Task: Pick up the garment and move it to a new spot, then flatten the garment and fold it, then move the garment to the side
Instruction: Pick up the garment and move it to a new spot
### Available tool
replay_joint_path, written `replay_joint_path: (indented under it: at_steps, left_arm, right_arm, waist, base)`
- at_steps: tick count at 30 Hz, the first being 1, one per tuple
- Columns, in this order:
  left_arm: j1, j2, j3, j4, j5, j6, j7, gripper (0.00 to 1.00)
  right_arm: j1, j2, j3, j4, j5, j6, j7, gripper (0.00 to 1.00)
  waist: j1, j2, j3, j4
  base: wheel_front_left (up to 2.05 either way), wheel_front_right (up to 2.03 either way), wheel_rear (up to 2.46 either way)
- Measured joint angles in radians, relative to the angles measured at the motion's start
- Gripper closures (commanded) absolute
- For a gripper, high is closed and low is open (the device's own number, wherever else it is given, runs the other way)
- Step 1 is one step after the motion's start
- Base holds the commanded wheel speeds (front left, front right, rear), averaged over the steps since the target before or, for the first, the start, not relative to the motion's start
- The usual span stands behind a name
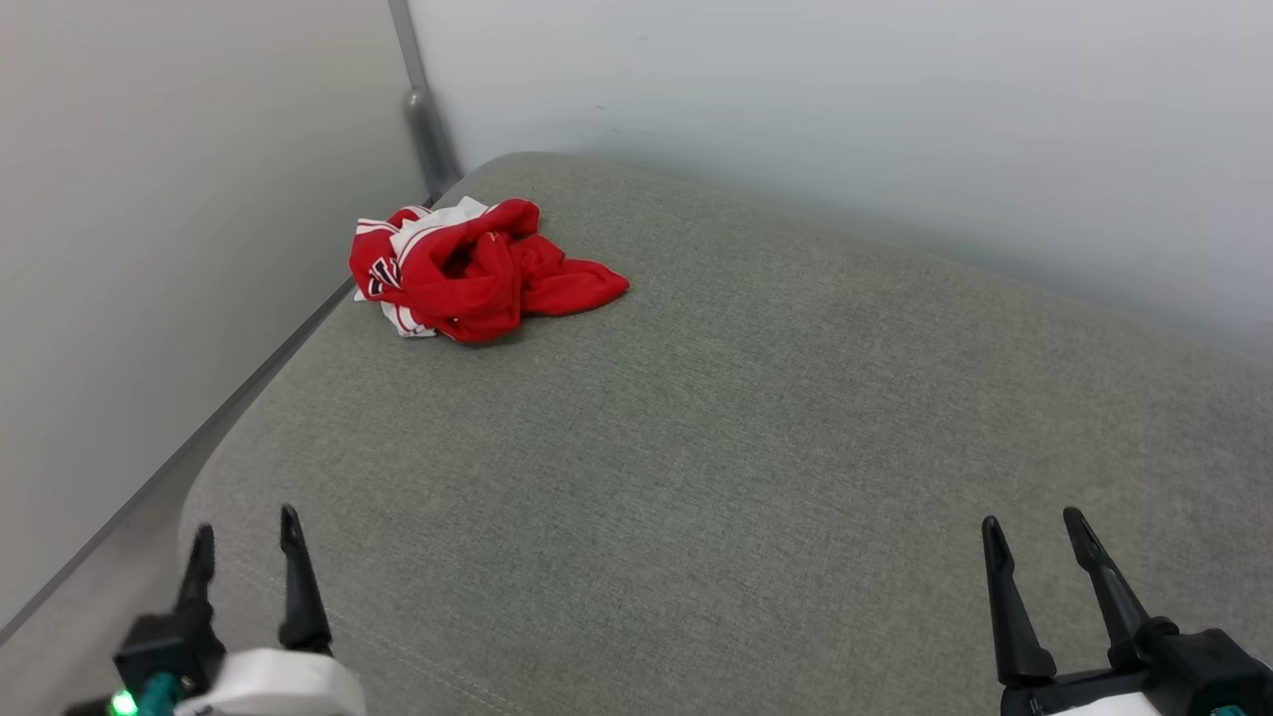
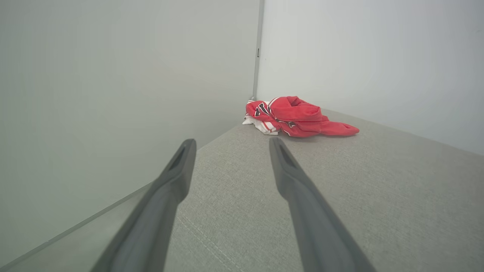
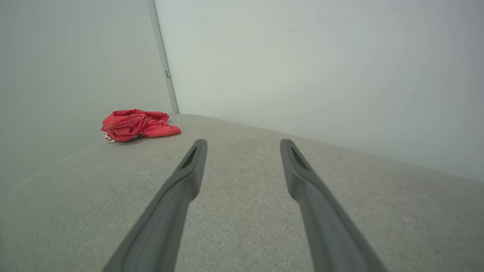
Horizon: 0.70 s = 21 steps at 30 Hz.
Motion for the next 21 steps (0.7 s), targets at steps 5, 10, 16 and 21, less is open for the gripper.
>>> replay_joint_path:
  at_steps: [5,10,16,21]
  left_arm:
    - [-0.122,0.056,0.071,0.048,0.002,-0.062,0.0,0.0]
    - [-0.296,0.125,0.124,0.108,-0.018,-0.109,0.0,0.0]
    - [-0.519,0.189,0.145,0.203,-0.07,-0.152,0.001,0.0]
    - [-0.698,0.271,0.149,0.301,-0.112,-0.178,0.028,0.0]
  right_arm:
    - [-0.002,0.0,-0.004,-0.012,-0.012,0.0,0.0,0.0]
    - [-0.03,0.0,-0.021,-0.041,-0.049,0.0,0.0,0.0]
    - [-0.084,0.0,-0.04,-0.088,-0.101,0.0,0.0,0.0]
    - [-0.138,0.0,-0.041,-0.135,-0.139,0.0,0.0,0.0]
  waist:
    - [0.0,0.0,0.017,-0.014]
    - [0.0,0.0,0.07,-0.041]
    - [0.0,0.0,0.169,-0.077]
    - [0.0002,0.0,0.267,-0.106]
  base:
    - [0.0,0.0,0.0]
    - [0.0,0.0,0.0]
    - [0.0,0.0,0.0]
    - [0.0,0.0,0.0]
